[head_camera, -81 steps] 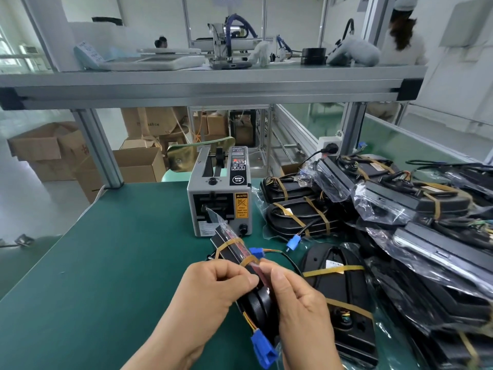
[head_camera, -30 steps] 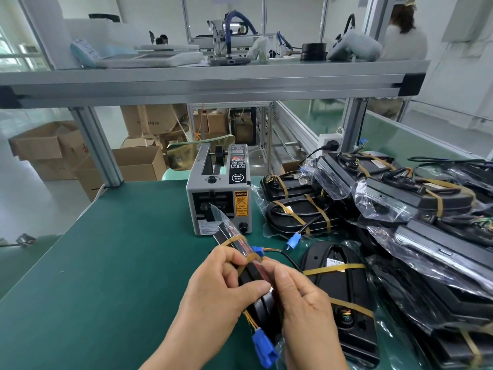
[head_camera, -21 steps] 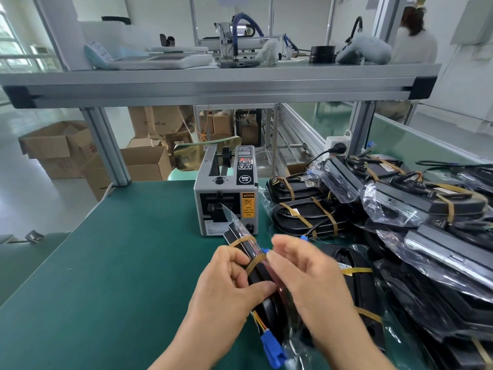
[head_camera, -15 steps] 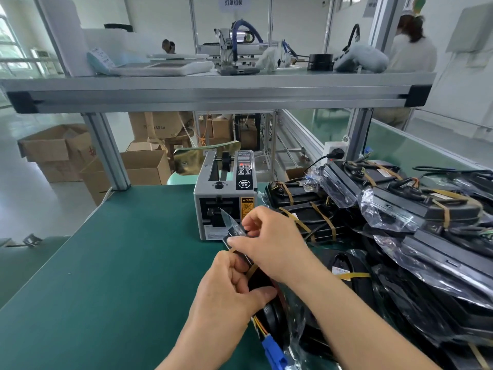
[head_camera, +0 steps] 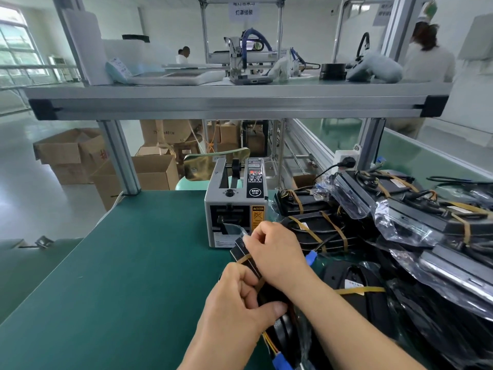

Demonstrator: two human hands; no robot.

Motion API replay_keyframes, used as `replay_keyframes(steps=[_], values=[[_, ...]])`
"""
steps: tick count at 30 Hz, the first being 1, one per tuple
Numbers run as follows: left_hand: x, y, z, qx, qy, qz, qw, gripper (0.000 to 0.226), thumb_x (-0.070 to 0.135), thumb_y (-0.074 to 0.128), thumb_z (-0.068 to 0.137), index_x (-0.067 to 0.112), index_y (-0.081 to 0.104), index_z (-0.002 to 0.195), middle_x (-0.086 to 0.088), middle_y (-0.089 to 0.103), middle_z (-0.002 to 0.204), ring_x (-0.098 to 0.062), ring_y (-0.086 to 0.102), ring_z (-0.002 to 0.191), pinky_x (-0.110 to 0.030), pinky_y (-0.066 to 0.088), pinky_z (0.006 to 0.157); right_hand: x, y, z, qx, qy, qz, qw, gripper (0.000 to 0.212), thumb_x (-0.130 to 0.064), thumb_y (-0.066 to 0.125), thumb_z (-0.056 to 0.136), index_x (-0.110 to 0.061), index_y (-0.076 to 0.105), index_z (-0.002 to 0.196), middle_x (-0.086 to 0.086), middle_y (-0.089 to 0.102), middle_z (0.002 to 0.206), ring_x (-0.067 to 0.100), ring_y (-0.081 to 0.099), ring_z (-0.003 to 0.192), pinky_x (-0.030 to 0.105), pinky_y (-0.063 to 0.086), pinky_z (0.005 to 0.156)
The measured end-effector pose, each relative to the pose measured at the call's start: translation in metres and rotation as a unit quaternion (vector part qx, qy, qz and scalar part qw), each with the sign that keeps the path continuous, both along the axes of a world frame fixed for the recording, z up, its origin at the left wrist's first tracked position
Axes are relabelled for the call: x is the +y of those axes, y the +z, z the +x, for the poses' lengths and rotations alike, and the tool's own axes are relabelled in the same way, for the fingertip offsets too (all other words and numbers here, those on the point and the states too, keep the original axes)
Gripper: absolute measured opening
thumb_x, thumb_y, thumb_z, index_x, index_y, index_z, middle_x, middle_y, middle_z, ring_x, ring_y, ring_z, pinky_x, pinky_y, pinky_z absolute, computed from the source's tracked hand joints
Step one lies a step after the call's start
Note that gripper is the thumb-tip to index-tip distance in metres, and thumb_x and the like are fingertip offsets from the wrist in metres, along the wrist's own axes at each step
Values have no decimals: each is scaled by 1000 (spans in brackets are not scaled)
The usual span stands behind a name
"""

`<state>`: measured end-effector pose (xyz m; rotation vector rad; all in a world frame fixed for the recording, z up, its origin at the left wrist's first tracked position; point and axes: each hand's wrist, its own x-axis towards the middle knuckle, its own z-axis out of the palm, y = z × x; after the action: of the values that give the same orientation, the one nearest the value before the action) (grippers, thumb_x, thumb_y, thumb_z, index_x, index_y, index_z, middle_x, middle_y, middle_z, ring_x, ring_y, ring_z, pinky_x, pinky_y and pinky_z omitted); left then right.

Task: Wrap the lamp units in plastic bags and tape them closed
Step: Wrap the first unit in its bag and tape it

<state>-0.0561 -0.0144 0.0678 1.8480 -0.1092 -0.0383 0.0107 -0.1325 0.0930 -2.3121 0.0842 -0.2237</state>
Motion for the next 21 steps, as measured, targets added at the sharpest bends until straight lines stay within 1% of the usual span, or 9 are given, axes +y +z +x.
replay_keyframes(steps=[4,7,8,9,11,12,15,19,21], values=[[1,0,1,1,-15,29,999,53,46,83,48,28,52,88,15,51,55,-3,42,53,-28,42,61,-5,-2,1,45,-14,105,993,29,-29,59,94,-18,52,68,-7,55,66,10,48,64,28,39,61],[5,6,6,16,-56,17,998,46,52,82,45,33,59,81,12,53,55,-4,44,51,-21,42,56,-9,-4,1,52,-13,101,993,28,-29,56,97,-19,52,71,-7,56,70,10,49,68,28,38,62],[8,9,13,19,-53,-6,998,38,52,82,51,32,63,76,11,53,54,-4,43,49,-17,39,53,-11,-5,2,50,-15,90,995,28,-30,54,98,-19,52,73,-7,56,72,12,50,70,29,38,64],[12,12,23,24,-32,-38,998,28,50,81,62,29,65,71,9,52,54,-5,41,47,-16,37,50,-12,-6,2,46,-17,80,996,27,-32,53,99,-19,51,74,-6,56,74,12,50,71,30,37,64],[21,14,52,57,51,-128,989,26,38,71,87,22,67,66,4,51,56,-8,38,45,-20,35,48,-15,-8,1,33,-23,71,997,28,-35,51,99,-20,51,76,-6,56,74,11,50,68,27,37,59],[25,14,70,86,97,-170,977,26,33,66,93,20,69,70,4,51,57,-9,38,45,-21,36,48,-16,-9,1,26,-26,65,997,29,-36,50,99,-20,51,76,-6,56,73,10,50,67,26,37,57],[23,10,110,171,156,-224,947,18,25,64,96,12,70,86,4,56,60,-7,43,47,-19,38,45,-19,-12,0,11,-32,47,998,32,-41,48,101,-21,51,76,-7,57,71,10,50,65,26,40,57],[7,2,138,239,161,-258,922,20,24,66,95,14,64,78,6,54,55,-4,43,43,-15,34,36,-21,-12,1,9,-39,53,998,35,-43,46,102,-19,53,77,-4,58,71,12,51,64,31,44,61],[2,2,145,271,164,-279,907,23,25,66,95,15,60,75,7,50,52,-3,42,40,-13,32,36,-18,-12,0,7,-36,61,997,35,-42,46,102,-19,52,77,-4,58,70,13,50,64,33,45,63]])
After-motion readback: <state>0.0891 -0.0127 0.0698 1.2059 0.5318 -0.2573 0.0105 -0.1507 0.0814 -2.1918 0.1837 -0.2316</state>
